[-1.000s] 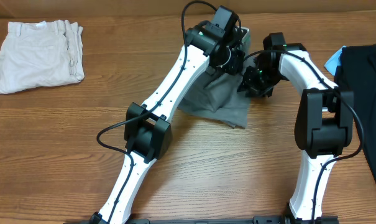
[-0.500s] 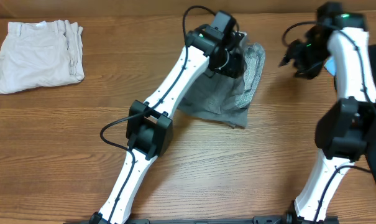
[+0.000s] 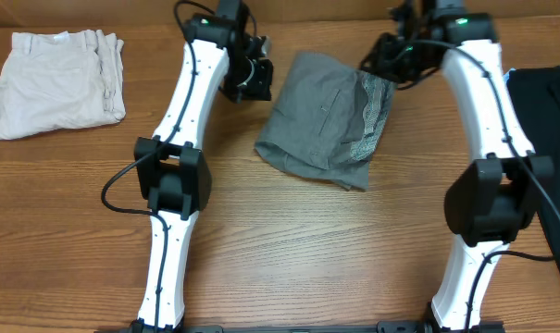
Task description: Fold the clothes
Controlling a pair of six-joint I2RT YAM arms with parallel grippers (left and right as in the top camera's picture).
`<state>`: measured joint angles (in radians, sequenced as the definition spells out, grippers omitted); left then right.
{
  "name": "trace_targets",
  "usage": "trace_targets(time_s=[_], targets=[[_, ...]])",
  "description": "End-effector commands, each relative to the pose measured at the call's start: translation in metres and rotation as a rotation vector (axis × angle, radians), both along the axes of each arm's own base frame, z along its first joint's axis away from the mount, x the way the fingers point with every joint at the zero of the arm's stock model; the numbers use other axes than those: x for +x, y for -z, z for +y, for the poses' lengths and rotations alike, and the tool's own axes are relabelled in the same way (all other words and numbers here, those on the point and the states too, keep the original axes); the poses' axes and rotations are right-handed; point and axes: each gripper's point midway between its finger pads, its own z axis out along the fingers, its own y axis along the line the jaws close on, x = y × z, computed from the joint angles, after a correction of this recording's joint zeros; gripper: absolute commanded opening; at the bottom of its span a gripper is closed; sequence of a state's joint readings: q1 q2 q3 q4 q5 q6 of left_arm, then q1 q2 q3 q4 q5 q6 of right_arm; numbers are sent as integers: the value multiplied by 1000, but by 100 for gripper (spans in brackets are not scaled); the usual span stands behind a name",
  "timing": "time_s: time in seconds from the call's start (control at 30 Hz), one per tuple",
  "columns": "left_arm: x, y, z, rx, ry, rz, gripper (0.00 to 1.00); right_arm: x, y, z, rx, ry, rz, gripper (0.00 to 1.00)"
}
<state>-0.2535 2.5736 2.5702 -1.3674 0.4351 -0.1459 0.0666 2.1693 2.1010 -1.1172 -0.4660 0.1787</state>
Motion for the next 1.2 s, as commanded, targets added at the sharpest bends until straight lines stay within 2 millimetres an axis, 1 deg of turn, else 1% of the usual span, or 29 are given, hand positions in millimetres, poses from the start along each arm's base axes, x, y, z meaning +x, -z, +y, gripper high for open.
trace_targets(time_s=[0.0, 0.13, 0.17, 0.2, 0.23, 0.3, 0.37, 0.4, 0.43, 0.47, 0.57, 0.63, 0.67, 0.7, 0.77, 0.83, 0.87, 0.93, 0.97, 1.0, 1.03, 1.1, 1.17], targets=[[-13, 2, -31, -55, 103, 1, 4, 2, 38, 23, 26, -44, 40, 27], [-12, 1, -36, -87, 123, -13, 4, 5, 80, 26, 19, -48, 107, 27], [-13, 2, -41, -107, 143, -13, 4, 6, 92, 22, 17, -41, 129, 27], [-14, 2, -44, -123, 153, -12, 4, 6, 99, 20, 17, -35, 142, 26], [-17, 9, -54, -151, 173, 4, 4, 7, 112, 12, 16, -20, 166, 24], [-21, 22, -64, -167, 189, 29, 4, 9, 121, -2, 5, 6, 180, 24], [-27, 43, -68, -148, 202, 65, 4, 10, 125, -19, -29, 41, 189, 24], [-29, 55, -66, -132, 201, 88, 4, 11, 128, -32, -62, 68, 195, 25], [-32, 72, -61, -103, 198, 119, 4, 8, 132, -50, -102, 102, 215, 26], [-31, 81, -55, -80, 191, 128, 4, 6, 134, -57, -111, 112, 227, 27], [-23, 104, -29, 16, 157, 133, 4, 1, 135, -69, -115, 115, 245, 27], [-17, 112, -10, 65, 131, 130, 4, -1, 135, -72, -114, 123, 257, 26], [-14, 112, -4, 71, 123, 126, 4, -1, 135, -73, -111, 134, 265, 25], [-11, 110, 1, 68, 115, 121, 4, -2, 132, -74, -104, 154, 279, 24], [-4, 99, 7, 49, 95, 104, 4, -5, 120, -74, -97, 169, 299, 20], [4, 80, 11, 17, 79, 69, 4, -10, 102, -74, -98, 166, 312, 18], [9, 65, 13, 2, 74, 40, 4, -14, 89, -73, -99, 165, 319, 18], [14, 39, 13, -13, 70, -11, 4, -24, 64, -63, -79, 141, 330, 17], [15, 27, 13, -17, 71, -34, 4, -27, 55, -55, -57, 111, 328, 17], [16, 8, 11, -24, 74, -70, 4, -37, 36, -29, 14, 15, 312, 18], [17, 0, 7, -28, 80, -90, 4, -44, 31, -13, 39, -36, 313, 19], [20, -7, -1, -40, 93, -124, 6, -56, 34, 6, 33, -80, 351, 23], [22, -9, -11, -57, 110, -149, 6, -68, 44, 24, 25, -120, 390, 24]])
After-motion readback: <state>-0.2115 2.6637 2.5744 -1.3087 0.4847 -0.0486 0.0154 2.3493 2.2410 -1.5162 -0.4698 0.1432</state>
